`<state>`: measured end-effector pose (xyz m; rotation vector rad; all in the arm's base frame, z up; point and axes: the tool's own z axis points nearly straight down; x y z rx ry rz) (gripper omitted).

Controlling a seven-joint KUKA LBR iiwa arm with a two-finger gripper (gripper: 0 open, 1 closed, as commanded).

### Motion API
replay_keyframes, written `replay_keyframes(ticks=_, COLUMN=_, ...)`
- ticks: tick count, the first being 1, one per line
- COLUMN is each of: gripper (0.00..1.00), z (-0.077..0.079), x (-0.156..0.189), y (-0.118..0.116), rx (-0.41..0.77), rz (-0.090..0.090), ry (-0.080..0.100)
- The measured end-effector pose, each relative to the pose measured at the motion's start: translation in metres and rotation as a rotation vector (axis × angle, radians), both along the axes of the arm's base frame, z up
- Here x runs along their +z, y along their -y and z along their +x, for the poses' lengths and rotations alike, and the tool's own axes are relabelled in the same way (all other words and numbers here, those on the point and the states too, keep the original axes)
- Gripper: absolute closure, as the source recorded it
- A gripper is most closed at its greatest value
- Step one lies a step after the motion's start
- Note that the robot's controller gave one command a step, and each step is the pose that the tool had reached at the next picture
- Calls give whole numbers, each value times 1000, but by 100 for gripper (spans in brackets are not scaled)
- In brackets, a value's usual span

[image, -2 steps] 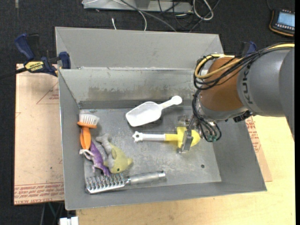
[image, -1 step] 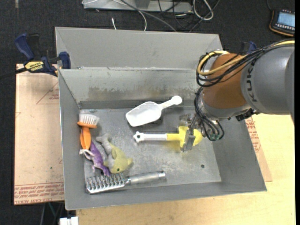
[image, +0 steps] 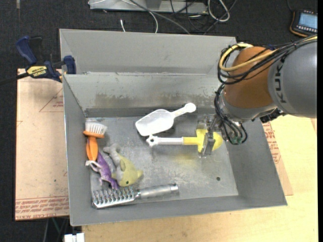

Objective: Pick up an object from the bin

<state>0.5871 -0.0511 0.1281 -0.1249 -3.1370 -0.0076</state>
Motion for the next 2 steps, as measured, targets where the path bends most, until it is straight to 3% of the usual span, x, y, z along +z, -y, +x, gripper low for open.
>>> replay_keyframes(ticks=2, gripper=100, z=1, x=35, y=0, rx=0, rz=0, ry=5)
